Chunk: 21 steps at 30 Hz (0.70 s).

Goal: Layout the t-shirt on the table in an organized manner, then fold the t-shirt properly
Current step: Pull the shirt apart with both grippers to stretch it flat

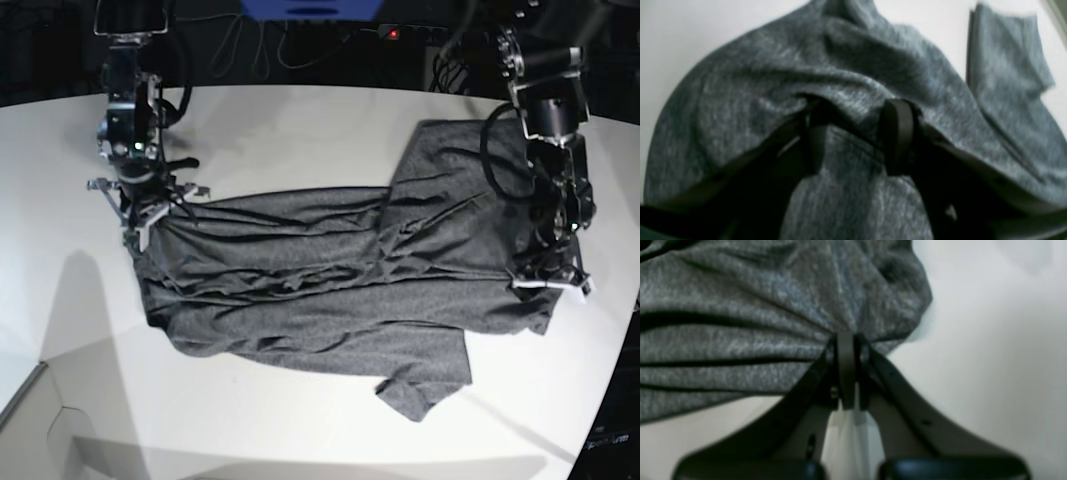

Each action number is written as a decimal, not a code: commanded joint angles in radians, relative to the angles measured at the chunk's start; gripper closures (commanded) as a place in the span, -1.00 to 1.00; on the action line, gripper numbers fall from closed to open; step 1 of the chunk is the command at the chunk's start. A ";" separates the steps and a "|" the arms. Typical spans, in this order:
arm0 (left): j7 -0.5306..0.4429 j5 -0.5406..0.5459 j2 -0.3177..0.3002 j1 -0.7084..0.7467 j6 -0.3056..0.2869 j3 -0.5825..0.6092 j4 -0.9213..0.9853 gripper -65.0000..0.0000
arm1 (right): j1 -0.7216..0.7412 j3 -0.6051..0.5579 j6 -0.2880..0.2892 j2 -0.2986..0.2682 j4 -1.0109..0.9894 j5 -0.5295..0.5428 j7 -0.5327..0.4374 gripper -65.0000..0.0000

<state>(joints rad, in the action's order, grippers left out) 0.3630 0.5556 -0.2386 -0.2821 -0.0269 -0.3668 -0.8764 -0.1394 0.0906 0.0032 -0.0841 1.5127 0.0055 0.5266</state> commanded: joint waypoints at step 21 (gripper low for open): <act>-0.008 -0.002 -0.026 -0.223 0.022 0.002 0.124 0.15 | -0.286 0.183 -0.001 -0.029 0.331 -0.005 0.053 1.00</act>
<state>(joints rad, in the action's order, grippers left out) 0.3748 0.5446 -0.2512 -0.4683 0.0013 -0.3645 -0.7280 -0.4171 0.2691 0.0071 -0.1043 1.8210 0.0067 0.5949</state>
